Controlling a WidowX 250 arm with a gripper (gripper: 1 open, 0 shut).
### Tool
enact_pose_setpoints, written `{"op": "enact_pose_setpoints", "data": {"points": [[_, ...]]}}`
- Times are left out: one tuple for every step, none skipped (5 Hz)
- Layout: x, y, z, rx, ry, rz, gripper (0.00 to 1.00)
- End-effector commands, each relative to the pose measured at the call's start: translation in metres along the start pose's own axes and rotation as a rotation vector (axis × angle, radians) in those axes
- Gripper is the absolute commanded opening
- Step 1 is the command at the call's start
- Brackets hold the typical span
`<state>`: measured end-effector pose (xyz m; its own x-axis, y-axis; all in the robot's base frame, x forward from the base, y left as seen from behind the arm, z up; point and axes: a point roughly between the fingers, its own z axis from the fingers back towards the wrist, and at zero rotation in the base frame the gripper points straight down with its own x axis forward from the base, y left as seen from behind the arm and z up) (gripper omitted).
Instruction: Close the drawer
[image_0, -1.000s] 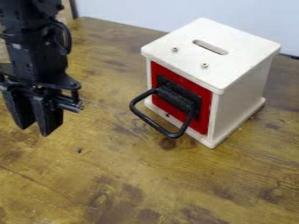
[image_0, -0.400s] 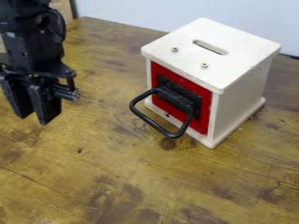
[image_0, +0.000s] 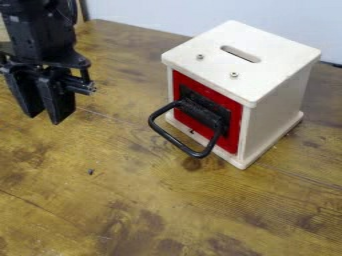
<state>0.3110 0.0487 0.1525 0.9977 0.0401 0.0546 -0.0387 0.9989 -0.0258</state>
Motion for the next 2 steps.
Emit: {"op": "enact_pose_setpoints", "data": {"points": [[0.0071,0.0026,0.0123,0.009,-0.051,0.008,1.00],[0.0064,0.0029,0.0143,-0.004,-0.059,0.019,0.00]]}}
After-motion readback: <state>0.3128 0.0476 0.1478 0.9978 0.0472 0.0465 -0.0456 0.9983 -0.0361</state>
